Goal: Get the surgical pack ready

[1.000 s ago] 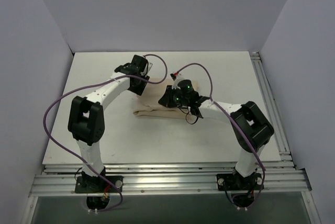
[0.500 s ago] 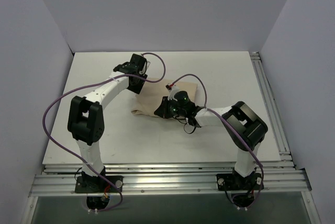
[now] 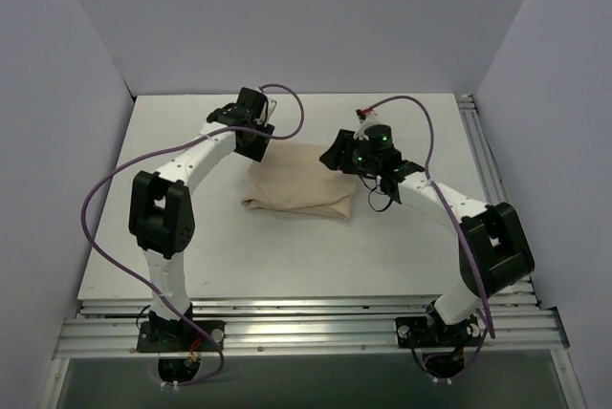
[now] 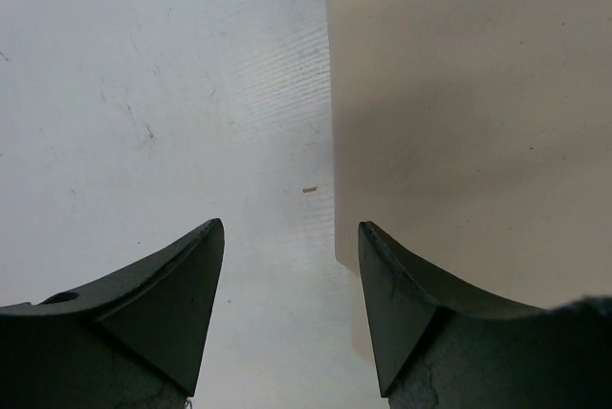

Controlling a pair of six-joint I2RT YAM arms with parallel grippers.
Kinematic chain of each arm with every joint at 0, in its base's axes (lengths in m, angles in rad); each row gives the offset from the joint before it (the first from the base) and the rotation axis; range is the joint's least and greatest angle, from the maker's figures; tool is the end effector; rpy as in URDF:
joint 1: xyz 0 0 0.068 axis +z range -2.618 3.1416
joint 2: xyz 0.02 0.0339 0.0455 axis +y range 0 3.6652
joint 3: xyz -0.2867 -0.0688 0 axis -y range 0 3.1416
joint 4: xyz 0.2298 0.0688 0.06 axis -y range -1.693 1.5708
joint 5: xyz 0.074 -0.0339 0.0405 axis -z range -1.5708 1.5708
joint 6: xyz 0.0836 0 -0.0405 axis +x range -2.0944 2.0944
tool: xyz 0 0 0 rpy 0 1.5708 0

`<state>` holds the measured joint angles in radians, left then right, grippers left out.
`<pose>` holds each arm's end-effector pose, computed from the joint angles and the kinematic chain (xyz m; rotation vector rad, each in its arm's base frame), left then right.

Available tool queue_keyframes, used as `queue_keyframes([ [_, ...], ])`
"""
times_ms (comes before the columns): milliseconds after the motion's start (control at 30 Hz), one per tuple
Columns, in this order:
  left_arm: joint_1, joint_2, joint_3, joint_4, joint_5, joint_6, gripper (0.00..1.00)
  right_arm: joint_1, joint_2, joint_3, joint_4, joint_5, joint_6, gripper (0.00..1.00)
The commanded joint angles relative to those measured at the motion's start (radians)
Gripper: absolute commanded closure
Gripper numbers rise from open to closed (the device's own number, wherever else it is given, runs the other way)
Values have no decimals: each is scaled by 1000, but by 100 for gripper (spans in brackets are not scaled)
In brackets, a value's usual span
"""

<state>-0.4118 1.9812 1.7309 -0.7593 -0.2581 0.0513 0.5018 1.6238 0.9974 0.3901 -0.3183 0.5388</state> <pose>0.4249 -0.1623 0.2465 0.4903 2.4932 0.1930 0.3431 0.2181 0.2778 -0.2053 1.9062 1.0098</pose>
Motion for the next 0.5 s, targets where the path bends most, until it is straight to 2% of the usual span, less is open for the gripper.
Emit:
queue_keyframes([
  [0,8,7,61,3,46,-33,33,-71,-64,-19,-151,71,3,56],
  [133,8,28,61,8,34,-33,36,-210,-50,-71,-117,-22,52,40],
  [200,8,34,50,11,34,-30,36,-230,-18,-77,-106,-41,50,37],
  [367,8,25,25,8,23,-27,36,-261,88,-89,-37,-132,55,37],
  [467,7,7,35,6,2,1,36,-267,126,-126,80,-188,92,40],
])
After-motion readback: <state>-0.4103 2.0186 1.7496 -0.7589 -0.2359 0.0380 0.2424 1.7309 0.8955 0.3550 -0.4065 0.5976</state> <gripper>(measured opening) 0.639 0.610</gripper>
